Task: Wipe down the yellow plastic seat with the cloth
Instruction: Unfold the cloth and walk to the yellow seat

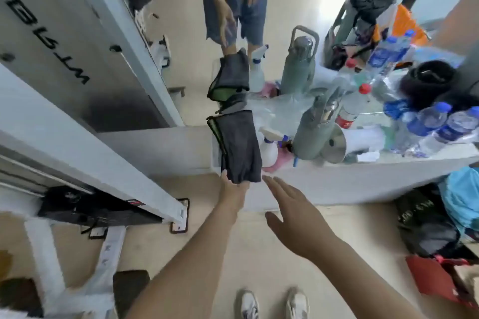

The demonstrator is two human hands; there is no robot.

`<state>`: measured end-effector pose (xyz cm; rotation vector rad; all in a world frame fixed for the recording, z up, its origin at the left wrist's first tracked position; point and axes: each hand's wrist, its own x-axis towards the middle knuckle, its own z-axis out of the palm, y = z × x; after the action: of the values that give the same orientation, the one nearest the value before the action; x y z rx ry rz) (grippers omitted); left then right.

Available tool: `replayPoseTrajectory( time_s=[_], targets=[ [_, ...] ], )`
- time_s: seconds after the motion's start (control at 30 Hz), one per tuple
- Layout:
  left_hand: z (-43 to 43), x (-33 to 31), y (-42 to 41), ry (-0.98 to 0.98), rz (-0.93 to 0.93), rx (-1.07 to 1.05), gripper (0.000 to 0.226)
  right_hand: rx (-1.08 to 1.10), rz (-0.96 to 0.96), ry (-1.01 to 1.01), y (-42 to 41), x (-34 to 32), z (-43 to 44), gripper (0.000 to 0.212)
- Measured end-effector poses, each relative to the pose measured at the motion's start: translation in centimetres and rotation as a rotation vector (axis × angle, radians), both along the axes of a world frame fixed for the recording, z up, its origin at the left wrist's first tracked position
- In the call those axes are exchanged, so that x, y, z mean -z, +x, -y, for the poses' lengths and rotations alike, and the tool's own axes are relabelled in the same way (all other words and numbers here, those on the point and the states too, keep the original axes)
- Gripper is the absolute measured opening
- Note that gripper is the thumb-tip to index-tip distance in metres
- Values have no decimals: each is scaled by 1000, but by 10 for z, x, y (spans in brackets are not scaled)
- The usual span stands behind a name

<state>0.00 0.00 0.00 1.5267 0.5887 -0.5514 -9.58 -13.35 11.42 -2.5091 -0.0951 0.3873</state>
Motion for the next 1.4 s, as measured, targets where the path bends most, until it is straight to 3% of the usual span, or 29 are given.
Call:
replayPoseTrajectory(
  time_s=[0.07,0.13,0.2,0.27,0.33,0.57,0.7,0.77,0.83,0.93,1.07,1.13,1.23,1.3,1.4],
  targets=[
    [8,12,20,-7,-71,-141,77,-78,5,-1,47,15,2,69],
    [16,22,37,58,-80,-238,57,-155,-4,1,96,27,4,69],
    [20,25,49,326,-49,-167,23,-213,-45,16,134,47,4,68],
    [19,22,58,641,-101,-43,25,-300,-98,17,168,68,2,68],
    [17,4,66,739,-57,-70,22,-419,-113,37,194,82,-2,70],
    [14,-112,98,554,409,-348,18,-530,-16,217,263,58,-4,81],
    [3,-181,94,254,520,-659,19,-554,116,388,281,7,-11,41],
    [-4,-203,76,6,508,-886,20,-558,136,449,273,-26,-19,32],
    [-13,-216,45,-169,476,-1056,16,-552,3,580,255,-59,-28,31],
    [-28,-222,-18,-44,376,-1124,19,-623,-210,635,222,-92,-43,16],
    [-29,-223,-127,204,313,-953,21,-788,-200,485,155,-112,-67,17],
    [-20,-226,-184,398,309,-878,22,-973,-5,260,108,-113,-80,21],
    [-3,-232,-268,424,365,-994,20,-1277,393,-181,24,-112,-90,21],
    [-2,-234,-329,359,406,-1197,11,-1362,349,-184,-28,-115,-93,25],
    [-7,-233,-425,392,372,-1366,11,-1411,144,41,-95,-129,-110,22]
  ],
)
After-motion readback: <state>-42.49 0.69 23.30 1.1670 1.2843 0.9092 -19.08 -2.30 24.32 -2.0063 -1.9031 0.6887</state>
